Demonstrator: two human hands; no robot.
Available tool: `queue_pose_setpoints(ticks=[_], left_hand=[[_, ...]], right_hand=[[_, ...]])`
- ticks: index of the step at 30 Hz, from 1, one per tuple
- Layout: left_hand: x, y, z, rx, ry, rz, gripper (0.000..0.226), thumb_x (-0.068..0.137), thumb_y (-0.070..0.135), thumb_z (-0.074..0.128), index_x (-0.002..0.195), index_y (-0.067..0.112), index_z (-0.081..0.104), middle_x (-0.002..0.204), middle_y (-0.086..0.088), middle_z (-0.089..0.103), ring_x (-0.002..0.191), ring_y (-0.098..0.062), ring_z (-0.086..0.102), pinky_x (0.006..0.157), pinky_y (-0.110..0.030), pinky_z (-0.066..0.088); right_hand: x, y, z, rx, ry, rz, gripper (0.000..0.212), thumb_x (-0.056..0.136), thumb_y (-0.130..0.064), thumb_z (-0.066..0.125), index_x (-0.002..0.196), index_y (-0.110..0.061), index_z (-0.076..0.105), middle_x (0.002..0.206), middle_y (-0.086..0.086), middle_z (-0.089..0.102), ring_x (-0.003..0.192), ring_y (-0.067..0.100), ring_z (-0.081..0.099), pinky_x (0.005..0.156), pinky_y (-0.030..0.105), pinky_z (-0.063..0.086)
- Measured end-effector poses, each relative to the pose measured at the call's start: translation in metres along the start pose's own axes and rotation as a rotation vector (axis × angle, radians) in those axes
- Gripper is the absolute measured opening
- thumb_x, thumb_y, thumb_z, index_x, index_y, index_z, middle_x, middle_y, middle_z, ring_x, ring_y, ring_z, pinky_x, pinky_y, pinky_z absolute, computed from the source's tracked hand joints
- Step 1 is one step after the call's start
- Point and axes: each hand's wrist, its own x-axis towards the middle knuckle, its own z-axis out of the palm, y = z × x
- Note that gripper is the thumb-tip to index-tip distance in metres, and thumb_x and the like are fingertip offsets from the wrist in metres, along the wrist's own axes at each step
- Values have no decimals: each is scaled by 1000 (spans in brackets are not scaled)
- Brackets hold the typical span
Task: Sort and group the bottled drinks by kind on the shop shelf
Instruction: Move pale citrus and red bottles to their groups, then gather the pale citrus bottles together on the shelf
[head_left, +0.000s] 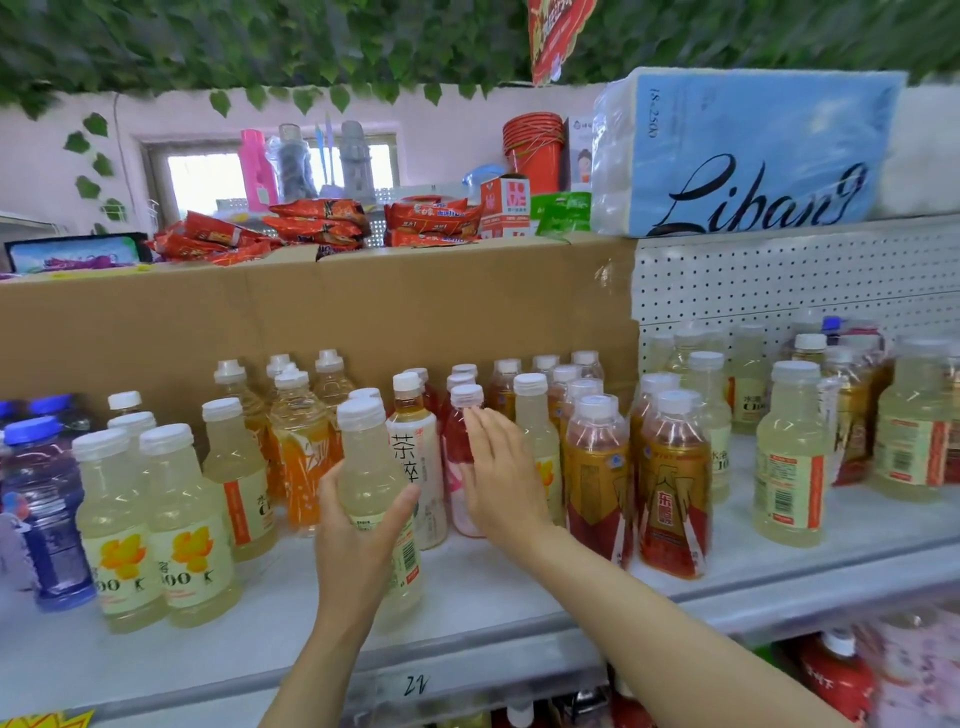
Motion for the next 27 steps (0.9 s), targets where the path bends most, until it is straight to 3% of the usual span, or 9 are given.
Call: queue_pose_setpoints(ticks=[3,6,12,17,21,23,25,26,27], left_hand=[[-3,1,9,-38,-8,-9,62,82,26,78,129,32,39,115,3,60,100,-9,60,76,-25,46],[-7,8,17,-82,-16,-9,54,85,27,75,126,32,41,112,7,62,96,-2,59,74,-25,45],[-24,34,26,-176,-111,-14,53,77,54,68,122,34,49,105,11,68,94,-2,67,76,-24,51],[-43,47,22,-302,-259,-34,59,86,51,58,138,24,48,119,4,70,111,-13,68,92,-32,55],[-51,50,15,-332,-326,-125,52,93,55,56,137,27,51,125,-1,68,116,-17,66,94,-33,56],[-54,50,9,-346,-399,-186,48,98,55,49,137,28,53,128,-1,67,118,-17,65,97,-35,55],[-48,45,0,-240,-483,-183,48,103,59,34,136,32,55,131,11,64,122,-4,60,102,-30,47],[-40,39,-8,-127,-434,-128,53,101,64,28,132,32,56,132,18,58,123,3,53,104,-26,40],[-27,29,-19,-2,-262,-71,57,97,69,30,130,31,56,132,21,52,126,3,47,106,-27,36]], right_hand=[[-8,5,-14,-37,28,-84,52,91,-26,42,133,0,57,131,13,62,124,26,56,113,36,37],[-18,1,-28,85,0,-66,46,97,-27,42,134,-4,57,128,9,63,121,22,56,111,34,42],[-40,-32,-62,506,-168,157,61,102,-53,26,148,-15,41,144,-2,50,134,5,40,114,22,31],[-51,-63,-74,731,-135,296,63,100,-54,30,154,-21,28,153,-12,37,141,-2,32,116,25,30],[-61,-71,-84,832,-163,333,70,93,-61,37,153,-32,18,147,-35,28,139,-12,27,111,12,27],[-66,-72,-88,849,-191,335,79,88,-58,51,154,-31,18,144,-36,32,137,-9,34,106,12,32],[-71,-72,-90,841,-203,336,85,85,-44,70,153,-27,22,142,-23,43,130,-2,46,100,14,41],[-74,-73,-91,835,-204,339,84,84,-34,76,150,-27,25,139,-18,47,124,-4,50,95,11,43],[-77,-74,-92,838,-199,350,81,84,-24,78,147,-28,28,134,-16,50,118,-7,52,89,8,44]])
